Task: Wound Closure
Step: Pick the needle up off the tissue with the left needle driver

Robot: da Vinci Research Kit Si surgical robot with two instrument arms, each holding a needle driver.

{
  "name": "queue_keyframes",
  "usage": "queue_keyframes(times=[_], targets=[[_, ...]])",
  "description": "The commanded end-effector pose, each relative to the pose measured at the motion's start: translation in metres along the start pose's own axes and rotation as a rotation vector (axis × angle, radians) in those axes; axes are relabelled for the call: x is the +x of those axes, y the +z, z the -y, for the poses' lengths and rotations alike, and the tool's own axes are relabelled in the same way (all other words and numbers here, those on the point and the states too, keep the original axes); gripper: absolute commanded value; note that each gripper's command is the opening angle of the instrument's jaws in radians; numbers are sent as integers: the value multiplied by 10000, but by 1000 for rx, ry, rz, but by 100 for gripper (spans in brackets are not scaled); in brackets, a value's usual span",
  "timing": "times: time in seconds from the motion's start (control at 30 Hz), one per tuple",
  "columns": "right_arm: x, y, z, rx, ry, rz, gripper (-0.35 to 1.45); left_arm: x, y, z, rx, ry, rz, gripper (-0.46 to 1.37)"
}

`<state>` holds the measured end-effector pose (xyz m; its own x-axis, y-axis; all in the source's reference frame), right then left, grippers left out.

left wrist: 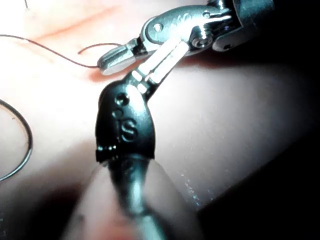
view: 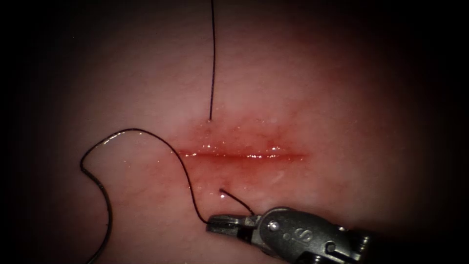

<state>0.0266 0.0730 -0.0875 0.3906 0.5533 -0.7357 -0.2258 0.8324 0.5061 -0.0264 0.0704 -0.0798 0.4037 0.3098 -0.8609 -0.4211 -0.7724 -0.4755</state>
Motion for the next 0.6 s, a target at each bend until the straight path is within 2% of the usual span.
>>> queue_keyframes(times=[0.03, 0.07, 0.13, 0.23, 0.3, 0.4, 0.5, 0.6], targets=[[0, 0, 0, -3, 0, 0, -35, -1, 3, 2, 5, -4, 4, 3], [0, 0, 0, -3, 0, 0, -35, -1, 9, 6, 26, -6, 10, 30], [0, 0, 0, -3, 0, 0, -35, -2, 17, 11, 71, -4, 23, 39], [0, 0, 1, -3, 0, 0, -35, -3, 26, 15, 98, 7, 48, 32], [0, 1, 1, -3, 0, 0, -35, -5, 34, 19, 106, 21, 110, 29], [1, 1, 1, -3, 0, 0, -35, -10, 45, 25, 126, 36, 162, 17], [1, 1, 3, -2, 0, 0, -35, -16, 51, 30, 136, 48, 169, 4], [2, 1, 3, -1, 1, 0, -35, -20, 52, 37, 129, 73, 198, 20]])
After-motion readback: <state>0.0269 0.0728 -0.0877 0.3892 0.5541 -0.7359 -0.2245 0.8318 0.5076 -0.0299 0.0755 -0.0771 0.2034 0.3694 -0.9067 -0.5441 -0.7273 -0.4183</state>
